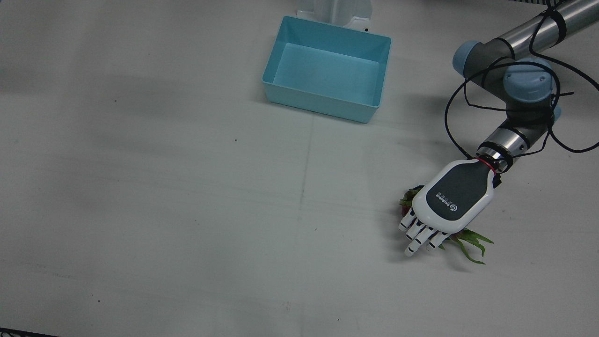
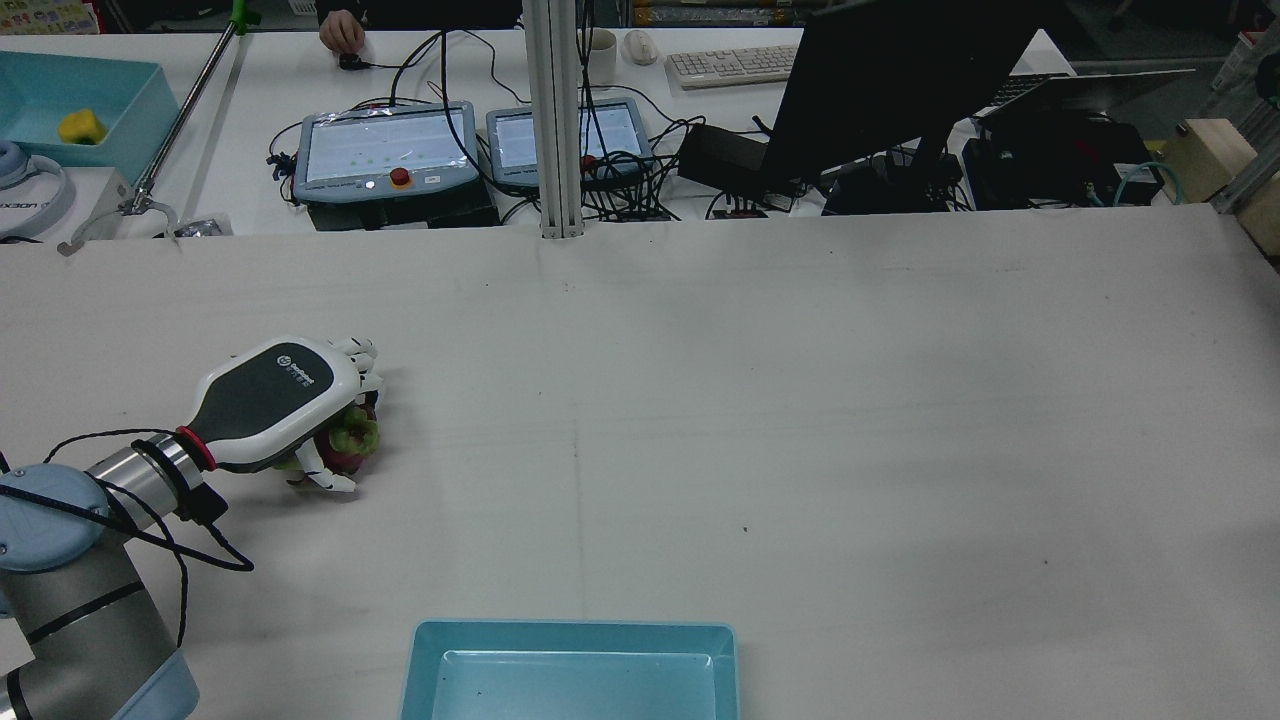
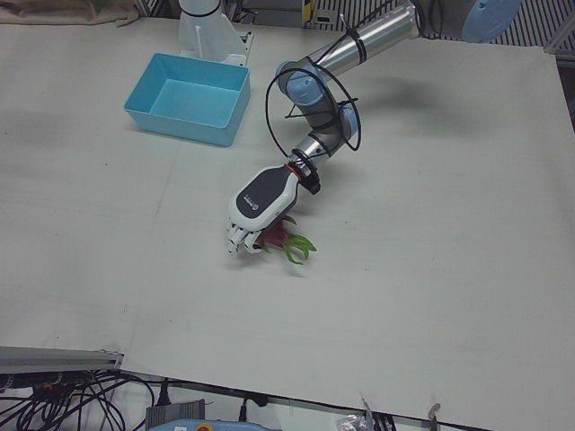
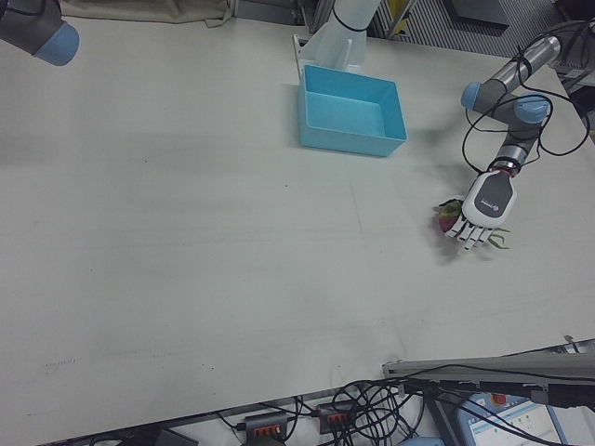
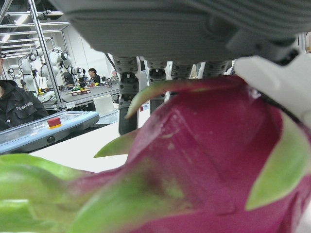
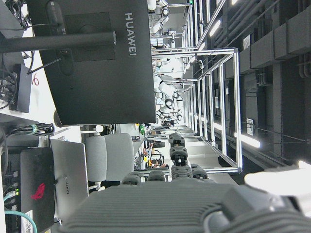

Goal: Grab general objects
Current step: 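Close the left hand's fingers around the dragon fruit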

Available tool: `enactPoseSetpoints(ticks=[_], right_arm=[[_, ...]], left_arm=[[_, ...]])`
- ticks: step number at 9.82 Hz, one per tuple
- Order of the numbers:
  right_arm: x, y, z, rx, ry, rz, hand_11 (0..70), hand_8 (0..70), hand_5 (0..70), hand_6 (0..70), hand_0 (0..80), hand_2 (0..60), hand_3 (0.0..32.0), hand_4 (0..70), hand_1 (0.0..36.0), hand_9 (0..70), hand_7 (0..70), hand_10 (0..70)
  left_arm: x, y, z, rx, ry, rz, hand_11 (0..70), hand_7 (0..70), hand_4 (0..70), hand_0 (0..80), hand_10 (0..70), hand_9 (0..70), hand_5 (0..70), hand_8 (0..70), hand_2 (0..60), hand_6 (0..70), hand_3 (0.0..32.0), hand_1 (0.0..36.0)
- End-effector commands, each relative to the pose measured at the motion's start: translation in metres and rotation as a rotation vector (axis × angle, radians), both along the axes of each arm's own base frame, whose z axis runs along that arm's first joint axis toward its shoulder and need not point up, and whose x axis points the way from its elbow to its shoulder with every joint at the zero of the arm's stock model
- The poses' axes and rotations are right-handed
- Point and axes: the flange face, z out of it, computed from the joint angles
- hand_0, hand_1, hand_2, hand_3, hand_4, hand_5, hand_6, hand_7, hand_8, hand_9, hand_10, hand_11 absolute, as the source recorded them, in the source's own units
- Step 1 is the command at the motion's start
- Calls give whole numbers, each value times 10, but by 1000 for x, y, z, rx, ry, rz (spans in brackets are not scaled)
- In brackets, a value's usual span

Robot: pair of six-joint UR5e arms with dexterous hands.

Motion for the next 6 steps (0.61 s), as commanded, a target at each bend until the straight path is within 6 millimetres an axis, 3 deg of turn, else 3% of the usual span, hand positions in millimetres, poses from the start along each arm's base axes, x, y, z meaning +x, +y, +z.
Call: enactPoseSetpoints(ticks=[1, 2, 3, 4, 5, 6], right_arm=[[0, 0, 0, -1, 0, 0, 0, 0, 0, 0, 0, 0, 0, 0, 0, 0, 0, 0], [0, 0, 0, -1, 0, 0, 0, 0, 0, 0, 0, 0, 0, 0, 0, 0, 0, 0], [0, 0, 0, 1, 0, 0, 0, 0, 0, 0, 0, 0, 0, 0, 0, 0, 0, 0], [0, 0, 0, 1, 1, 0, 0, 0, 0, 0, 0, 0, 0, 0, 0, 0, 0, 0], [0, 0, 0, 1, 1, 0, 0, 0, 0, 0, 0, 0, 0, 0, 0, 0, 0, 0], [0, 0, 0, 1, 0, 0, 0, 0, 0, 0, 0, 0, 0, 0, 0, 0, 0, 0]], left_arm=[[1, 0, 0, -3, 4, 3, 564, 700, 301, 463, 402, 263, 385, 275, 136, 376, 0, 67], [1, 0, 0, -4, 5, 3, 700, 700, 280, 463, 499, 252, 407, 269, 163, 379, 0, 69], [-1, 0, -3, -2, 8, 4, 700, 700, 249, 466, 627, 240, 434, 262, 158, 381, 8, 64], [-2, 1, -5, -5, 9, 6, 700, 700, 216, 466, 700, 225, 474, 252, 160, 393, 146, 57], [0, -1, -16, -6, 5, 6, 700, 700, 201, 465, 700, 222, 500, 251, 191, 403, 224, 57], [4, -6, -34, -10, 2, 4, 700, 700, 192, 462, 700, 220, 514, 251, 214, 406, 258, 56]])
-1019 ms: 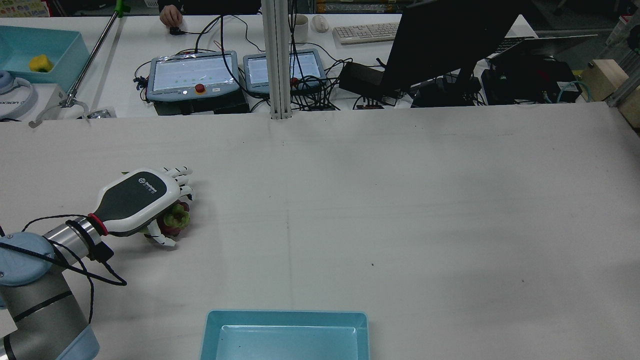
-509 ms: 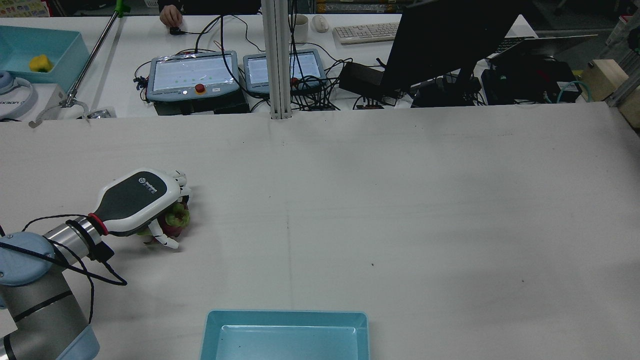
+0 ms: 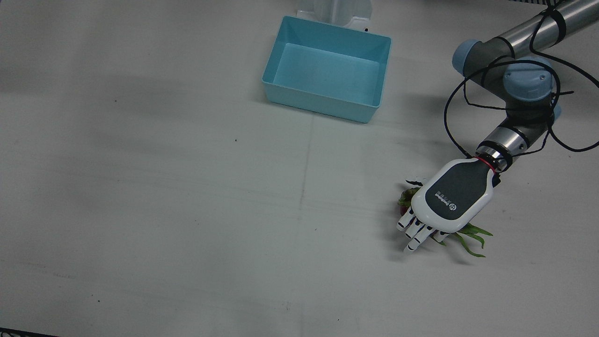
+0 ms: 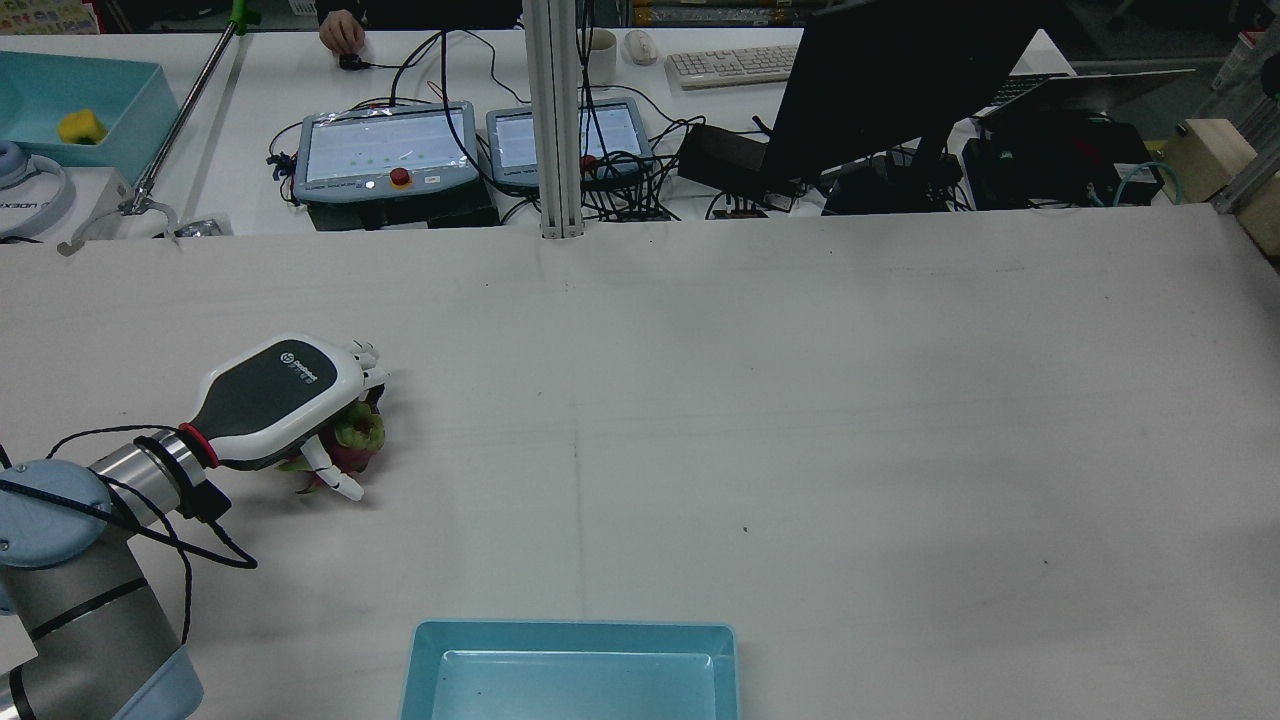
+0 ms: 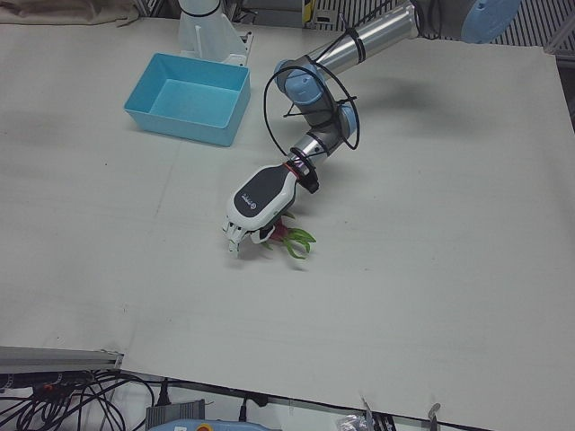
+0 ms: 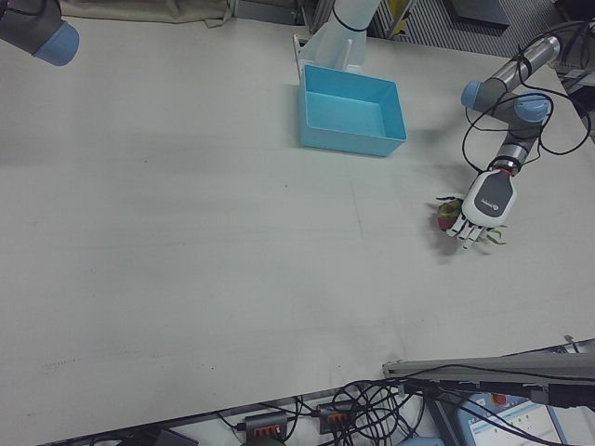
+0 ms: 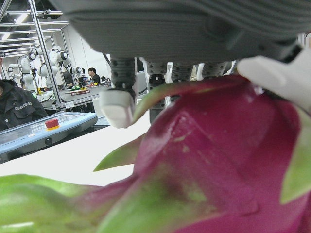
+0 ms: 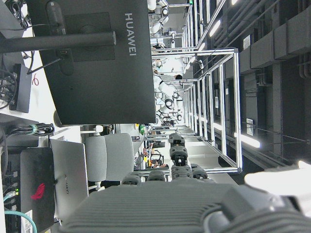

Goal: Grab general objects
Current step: 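Lift the dragon fruit off the table with the left hand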

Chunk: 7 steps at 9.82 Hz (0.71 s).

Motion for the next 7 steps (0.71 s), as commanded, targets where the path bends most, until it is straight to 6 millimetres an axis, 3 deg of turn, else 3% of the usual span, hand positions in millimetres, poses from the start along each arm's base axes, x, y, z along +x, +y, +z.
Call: enactPoseSetpoints(ticks=[1, 2, 3, 7], right_arm=[[0, 0, 1, -1, -1, 0, 0, 0, 0, 0, 0, 0, 0, 0, 0, 0, 0, 0], [0, 0, 0, 0, -1, 0, 0, 0, 0, 0, 0, 0, 0, 0, 0, 0, 0, 0], [0, 0, 0, 0, -1, 0, 0, 0, 0, 0, 0, 0, 0, 0, 0, 0, 0, 0], [0, 0, 0, 0, -1, 0, 0, 0, 0, 0, 0, 0, 0, 0, 0, 0, 0, 0]], left_arm=[[6, -8, -38, -7, -4, 0, 700, 700, 191, 458, 700, 222, 511, 252, 246, 408, 234, 58], [6, -9, -49, -7, 0, -1, 700, 700, 204, 441, 700, 222, 489, 254, 284, 409, 116, 60], [2, -6, -58, -12, 12, 2, 700, 700, 202, 428, 700, 217, 476, 252, 314, 403, 66, 64], [-22, 10, -129, -17, 62, 10, 700, 700, 189, 401, 700, 223, 466, 259, 391, 405, 24, 70]])
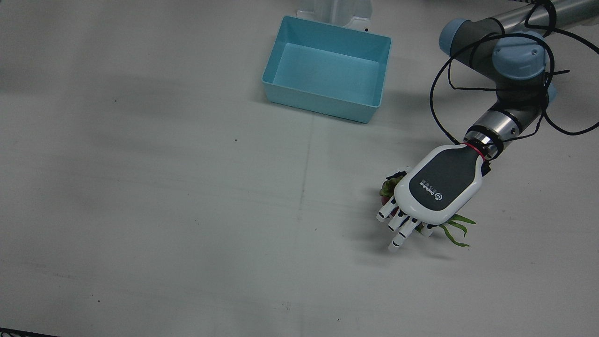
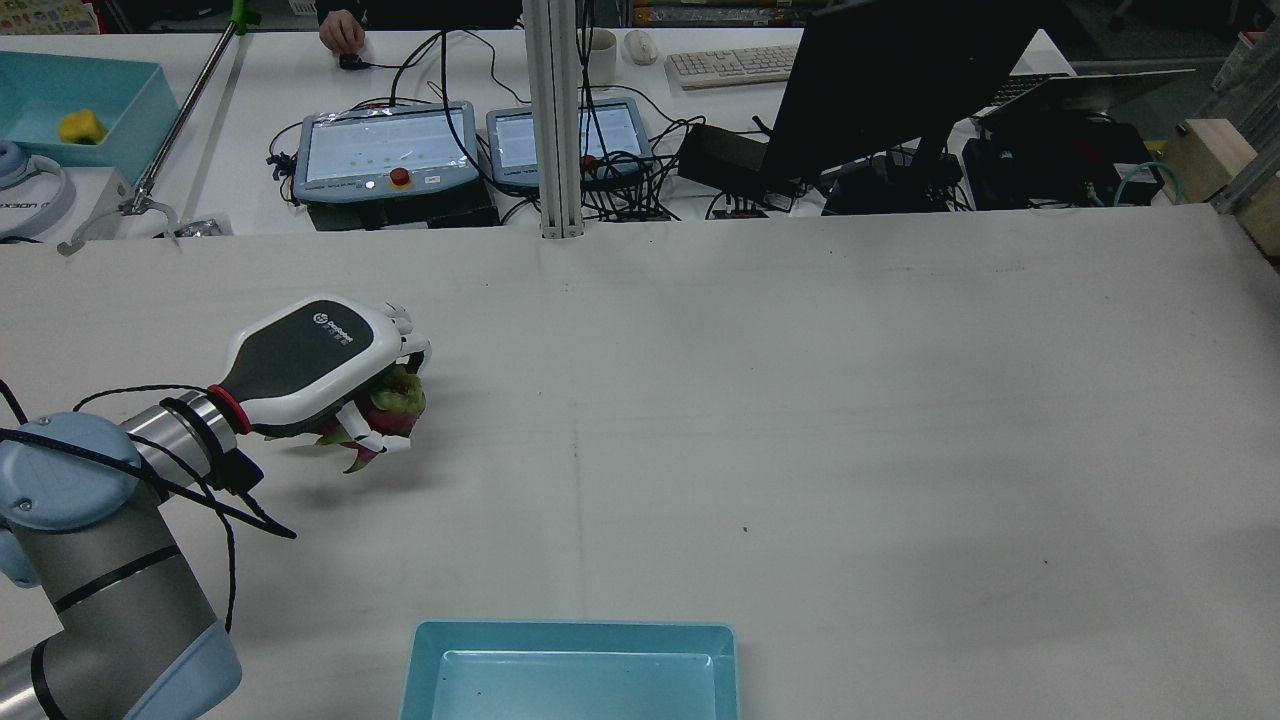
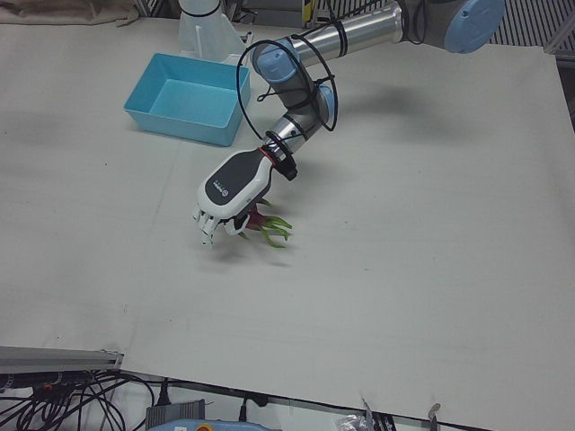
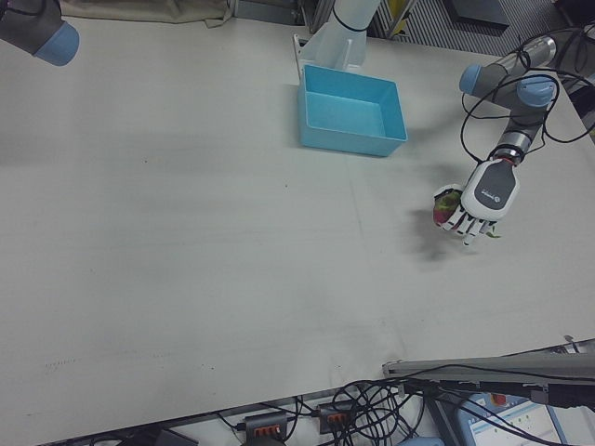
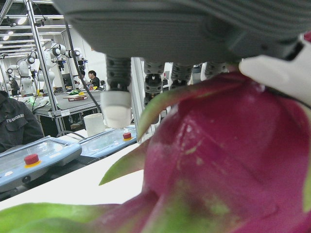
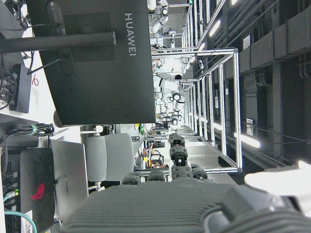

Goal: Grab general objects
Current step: 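Lift the dragon fruit off the table with the left hand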

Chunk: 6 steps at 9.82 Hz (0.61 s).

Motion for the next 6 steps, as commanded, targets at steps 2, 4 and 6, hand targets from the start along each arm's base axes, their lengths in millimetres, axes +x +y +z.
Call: enactPoseSetpoints(ticks=[2, 4, 6], right_arm=[[0, 0, 0, 0, 0, 0, 0, 0, 0, 0, 0, 0, 0, 0, 0, 0, 0, 0], [0, 0, 0, 0, 0, 0, 0, 0, 0, 0, 0, 0, 0, 0, 0, 0, 0, 0], [0, 0, 0, 0, 0, 0, 0, 0, 0, 0, 0, 0, 0, 0, 0, 0, 0, 0]], left_arm=[[-42, 11, -97, 11, 77, -19, 700, 700, 185, 392, 700, 226, 462, 262, 437, 404, 6, 78], [-46, 20, -120, -8, 120, 53, 700, 700, 180, 397, 700, 212, 455, 251, 427, 390, 8, 80], [-40, 30, -119, -83, 156, 151, 700, 700, 154, 390, 700, 201, 437, 241, 396, 365, 16, 71]])
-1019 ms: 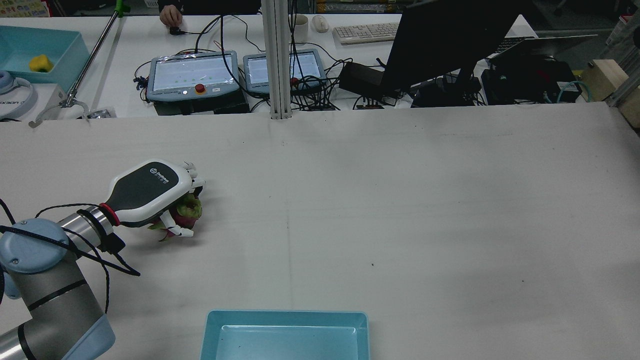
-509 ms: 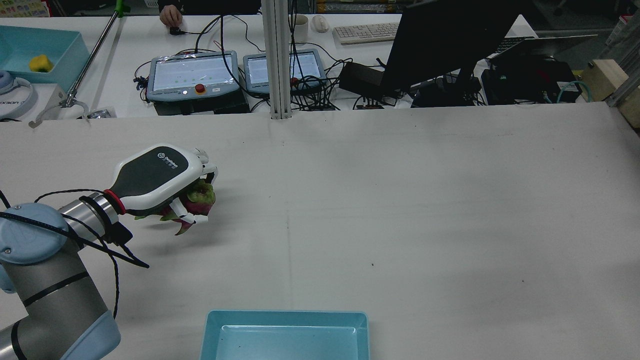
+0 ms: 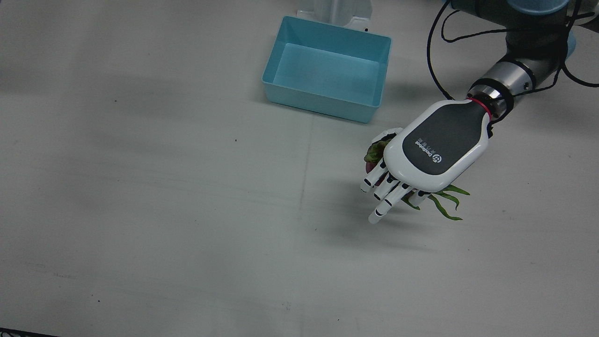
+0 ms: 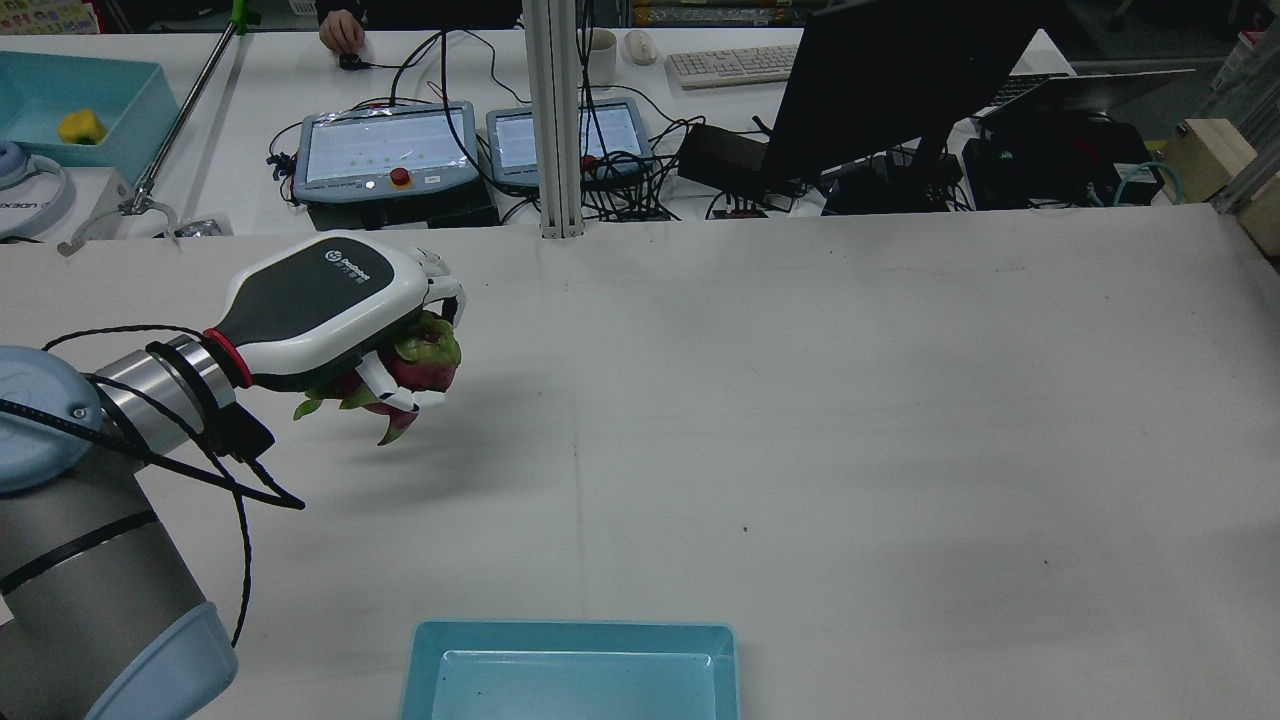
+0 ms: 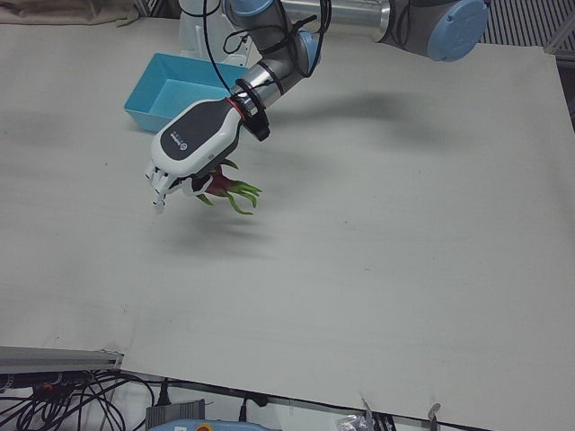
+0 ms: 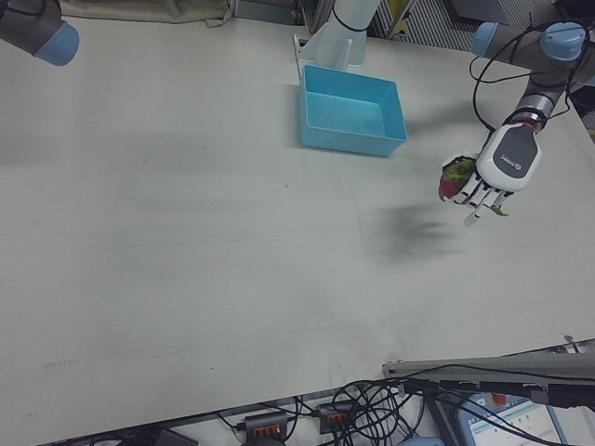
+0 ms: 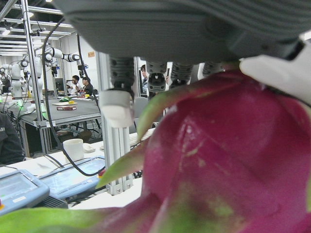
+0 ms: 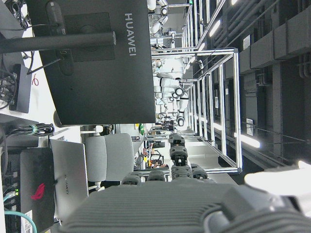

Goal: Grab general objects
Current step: 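Lift the dragon fruit off the table with the left hand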

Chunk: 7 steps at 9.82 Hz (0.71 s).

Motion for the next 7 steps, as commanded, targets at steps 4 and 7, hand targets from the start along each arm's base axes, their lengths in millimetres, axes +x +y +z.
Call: enactPoseSetpoints(ticks=[4, 7], right_arm=[[0, 0, 0, 0, 0, 0, 0, 0, 0, 0, 0, 0, 0, 0, 0, 0, 0, 0], [0, 0, 0, 0, 0, 0, 0, 0, 0, 0, 0, 0, 0, 0, 0, 0, 0, 0]], left_arm=[[7, 14, -29, -333, 299, 447, 700, 700, 238, 404, 700, 220, 471, 259, 389, 422, 0, 67], [4, 7, -81, -458, 436, 673, 700, 700, 334, 423, 700, 273, 511, 302, 422, 498, 0, 74]])
